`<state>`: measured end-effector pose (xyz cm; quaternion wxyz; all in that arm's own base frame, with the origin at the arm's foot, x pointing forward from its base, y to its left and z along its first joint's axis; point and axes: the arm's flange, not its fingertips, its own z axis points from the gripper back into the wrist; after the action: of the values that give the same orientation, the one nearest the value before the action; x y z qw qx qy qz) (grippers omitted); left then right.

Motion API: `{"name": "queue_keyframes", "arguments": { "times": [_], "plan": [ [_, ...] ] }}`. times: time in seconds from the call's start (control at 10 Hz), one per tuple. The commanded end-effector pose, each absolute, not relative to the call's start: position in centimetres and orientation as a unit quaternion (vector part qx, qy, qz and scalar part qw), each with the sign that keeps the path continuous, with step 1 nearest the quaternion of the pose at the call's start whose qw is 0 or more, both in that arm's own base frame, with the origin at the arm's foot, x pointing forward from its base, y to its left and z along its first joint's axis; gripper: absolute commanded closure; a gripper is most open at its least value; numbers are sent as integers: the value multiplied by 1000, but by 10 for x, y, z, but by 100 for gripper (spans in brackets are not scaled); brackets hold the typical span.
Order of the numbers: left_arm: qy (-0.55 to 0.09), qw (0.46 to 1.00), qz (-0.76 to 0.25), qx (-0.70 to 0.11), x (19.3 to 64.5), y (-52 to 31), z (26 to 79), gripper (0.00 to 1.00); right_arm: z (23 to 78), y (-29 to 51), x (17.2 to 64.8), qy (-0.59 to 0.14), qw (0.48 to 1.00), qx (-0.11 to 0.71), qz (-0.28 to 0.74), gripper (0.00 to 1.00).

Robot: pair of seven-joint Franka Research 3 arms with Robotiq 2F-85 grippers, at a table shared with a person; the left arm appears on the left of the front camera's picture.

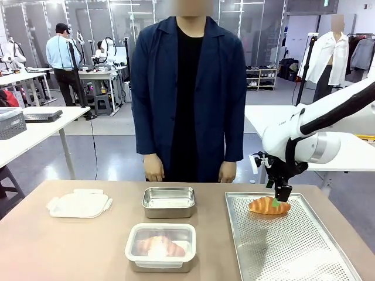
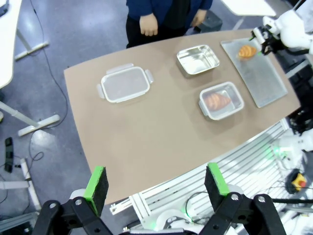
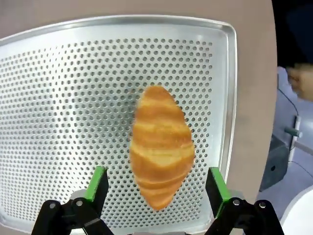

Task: Place the bread into the airtight container.
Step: Pick up a Butter Roll and place it into an empty Airtight Container.

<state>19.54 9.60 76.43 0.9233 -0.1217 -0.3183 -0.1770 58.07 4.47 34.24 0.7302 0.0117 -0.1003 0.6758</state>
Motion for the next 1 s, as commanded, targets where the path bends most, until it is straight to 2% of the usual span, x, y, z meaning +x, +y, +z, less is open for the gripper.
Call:
{"name": "queue_keyframes", "arguments": {
  "times": [0.0, 0.9],
  "plan": [
    [-317, 922, -185, -122, 194, 96, 766, 0, 335, 50, 594, -92, 745, -2, 660, 0],
    [-317, 922, -185, -122, 194, 96, 766, 0, 291, 61, 605, -23, 753, 16, 658, 0]
  ]
}}
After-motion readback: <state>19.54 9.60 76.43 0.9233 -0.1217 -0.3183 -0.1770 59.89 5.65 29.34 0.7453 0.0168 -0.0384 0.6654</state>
